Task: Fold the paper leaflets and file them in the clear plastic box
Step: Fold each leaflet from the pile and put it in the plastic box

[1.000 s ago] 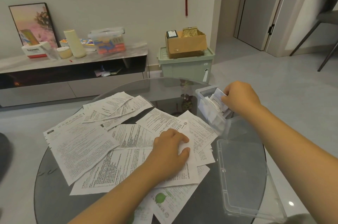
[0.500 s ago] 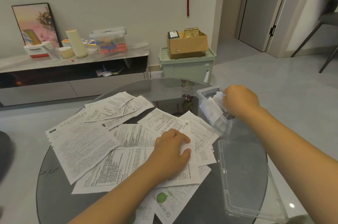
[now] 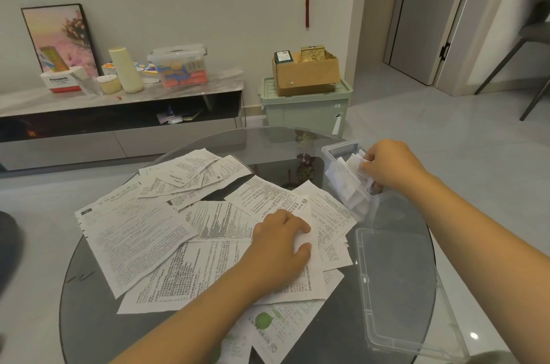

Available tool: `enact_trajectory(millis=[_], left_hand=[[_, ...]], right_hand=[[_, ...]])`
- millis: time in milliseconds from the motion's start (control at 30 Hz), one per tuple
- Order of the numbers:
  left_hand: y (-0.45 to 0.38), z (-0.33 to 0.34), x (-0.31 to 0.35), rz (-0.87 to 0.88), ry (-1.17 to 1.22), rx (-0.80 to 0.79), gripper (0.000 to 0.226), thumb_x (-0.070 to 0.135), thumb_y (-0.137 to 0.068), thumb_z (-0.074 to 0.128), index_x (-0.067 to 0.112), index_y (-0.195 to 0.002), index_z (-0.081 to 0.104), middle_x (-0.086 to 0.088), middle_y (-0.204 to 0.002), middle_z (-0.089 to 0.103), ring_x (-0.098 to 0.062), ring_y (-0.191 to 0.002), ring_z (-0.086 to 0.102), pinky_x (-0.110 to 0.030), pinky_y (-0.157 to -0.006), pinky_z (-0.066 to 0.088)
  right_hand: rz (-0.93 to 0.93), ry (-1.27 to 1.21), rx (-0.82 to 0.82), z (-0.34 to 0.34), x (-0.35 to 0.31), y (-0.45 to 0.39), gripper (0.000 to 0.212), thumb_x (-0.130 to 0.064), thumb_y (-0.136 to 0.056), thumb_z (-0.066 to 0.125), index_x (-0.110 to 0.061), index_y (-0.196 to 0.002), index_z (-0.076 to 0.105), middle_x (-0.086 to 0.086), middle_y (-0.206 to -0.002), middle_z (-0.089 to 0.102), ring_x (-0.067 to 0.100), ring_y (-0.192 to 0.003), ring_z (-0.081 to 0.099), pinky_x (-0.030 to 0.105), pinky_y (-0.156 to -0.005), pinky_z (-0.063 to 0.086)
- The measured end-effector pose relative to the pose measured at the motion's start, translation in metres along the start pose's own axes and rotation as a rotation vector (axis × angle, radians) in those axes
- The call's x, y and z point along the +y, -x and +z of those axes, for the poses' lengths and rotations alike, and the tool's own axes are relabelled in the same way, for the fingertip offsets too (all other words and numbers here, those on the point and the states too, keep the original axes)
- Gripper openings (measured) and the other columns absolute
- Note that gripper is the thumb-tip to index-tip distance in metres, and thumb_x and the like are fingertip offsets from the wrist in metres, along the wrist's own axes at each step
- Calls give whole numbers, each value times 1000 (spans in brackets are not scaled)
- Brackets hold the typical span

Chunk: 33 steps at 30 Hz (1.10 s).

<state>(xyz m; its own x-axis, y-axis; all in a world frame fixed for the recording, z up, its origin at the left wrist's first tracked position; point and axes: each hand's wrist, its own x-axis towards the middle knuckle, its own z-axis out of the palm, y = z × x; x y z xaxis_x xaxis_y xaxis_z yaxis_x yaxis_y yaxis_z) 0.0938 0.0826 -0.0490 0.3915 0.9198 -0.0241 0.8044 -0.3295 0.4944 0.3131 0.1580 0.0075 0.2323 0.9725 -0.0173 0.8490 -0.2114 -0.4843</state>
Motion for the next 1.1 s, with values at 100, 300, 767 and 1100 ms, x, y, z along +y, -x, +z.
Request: enact_trajectory(millis=[100,300,767,1100], left_hand=[[0,0,0,1,0,-2,34,34,-96,46,30,-129,46,12,-132,34,-9,-122,28,-28,-109,22],[0,0,0,5,-11,4,34,34,-96,46,30,-129,45,12,-132,33,-10,-124,28,-28,-108,21],[0,0,0,12,-22,-8,35,34,-96,46,30,-131,44,12,-132,33,-10,-122,28,-29,-109,22],[0,1,-2,27,-28,-8,36,34,-96,45,29,-132,43,11,-132,34,-11,-122,28,-28,-108,21]], right_hand=[[-19,-42,4,1,2,-2,16,-16,-91,57,-9,-83,68,10,-60,65,15,-47,63,36,-75,57],[-78,-37,-149,3,-4,2,36,-2,-95,35,-17,-114,62,6,-68,64,13,-49,58,21,-51,49],[-33,-51,10,12,0,-5,24,1,-87,51,-15,-96,67,8,-81,69,23,-67,68,35,-71,58],[-137,201,-158,6,-5,1,52,4,-80,44,-30,-113,66,-2,-97,64,23,-88,57,32,-74,51]])
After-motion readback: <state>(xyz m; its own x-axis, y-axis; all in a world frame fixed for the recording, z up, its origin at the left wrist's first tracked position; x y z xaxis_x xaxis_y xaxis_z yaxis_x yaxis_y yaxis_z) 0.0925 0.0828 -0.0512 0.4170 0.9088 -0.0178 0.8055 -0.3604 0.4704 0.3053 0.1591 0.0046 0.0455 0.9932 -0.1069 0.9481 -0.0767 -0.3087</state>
